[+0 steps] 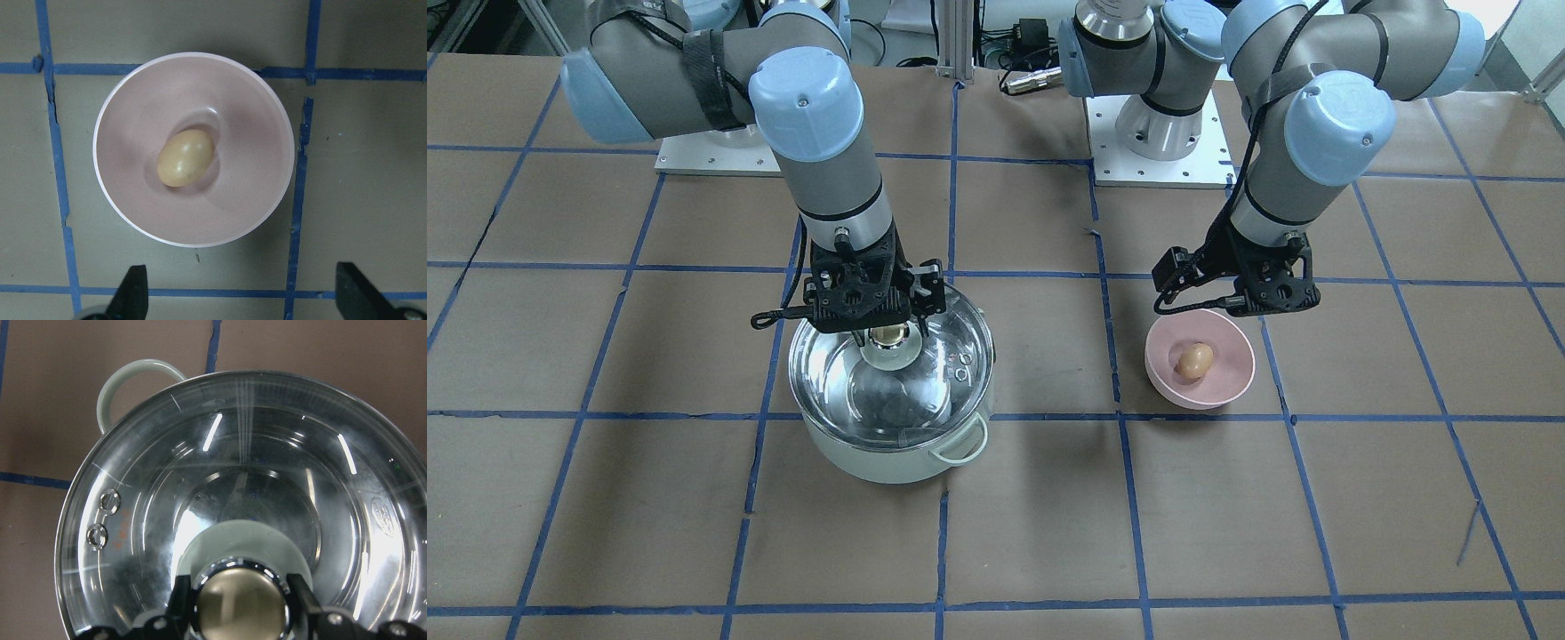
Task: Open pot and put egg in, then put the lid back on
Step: 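Grasp the lid knob with the right gripper while the left gripper descends toward the egg, then lift the glass lid off the pot and move it aside with the right gripper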
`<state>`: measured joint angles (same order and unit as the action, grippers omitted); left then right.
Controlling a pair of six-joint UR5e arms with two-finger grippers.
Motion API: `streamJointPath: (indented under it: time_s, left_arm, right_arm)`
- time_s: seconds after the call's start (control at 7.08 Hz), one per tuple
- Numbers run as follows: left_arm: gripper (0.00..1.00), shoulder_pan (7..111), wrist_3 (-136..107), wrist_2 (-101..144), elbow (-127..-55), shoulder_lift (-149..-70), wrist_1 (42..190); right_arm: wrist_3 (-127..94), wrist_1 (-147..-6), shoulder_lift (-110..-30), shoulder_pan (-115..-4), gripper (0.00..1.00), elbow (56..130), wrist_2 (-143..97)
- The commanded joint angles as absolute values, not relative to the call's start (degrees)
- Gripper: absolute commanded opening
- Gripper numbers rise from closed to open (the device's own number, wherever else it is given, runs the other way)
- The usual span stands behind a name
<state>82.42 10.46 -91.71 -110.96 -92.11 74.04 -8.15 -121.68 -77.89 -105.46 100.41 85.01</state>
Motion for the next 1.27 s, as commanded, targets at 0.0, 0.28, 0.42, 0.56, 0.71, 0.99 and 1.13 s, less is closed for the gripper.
streamJointPath:
  time_s: [0.0,0.28,0.42,0.56,0.71,0.99,1.13]
  left_arm:
    - [1.00,82.4,20.0,-91.7,-111.4,-92.2,73.1]
    - [1.00,81.9,32.8,-92.1,-112.6,-92.7,70.0]
    - [1.00,81.4,37.8,-92.1,-112.9,-94.0,66.9]
    - [1.00,81.0,43.2,-92.1,-112.9,-94.6,66.1]
    - [1.00,80.4,48.0,-91.9,-112.9,-94.7,66.1]
    - [0.99,79.9,51.8,-91.7,-114.2,-95.2,64.4]
    - [0.99,79.8,54.2,-91.8,-116.1,-95.3,61.7]
  right_arm:
    - [-6.1,-120.8,-78.3,-105.3,0.04,100.2,90.1]
    - [-5.9,-120.0,-79.7,-104.9,0.04,99.6,90.1]
    - [-5.9,-116.1,-81.2,-104.6,0.04,97.8,89.7]
    - [-5.7,-112.1,-82.3,-103.7,0.05,95.5,89.6]
    - [-2.6,-108.5,-84.5,-102.8,0.05,93.2,90.2]
    - [-1.1,-100.1,-87.7,-98.9,0.04,90.4,86.2]
    - [-0.8,-100.0,-87.9,-98.1,0.04,90.4,86.4]
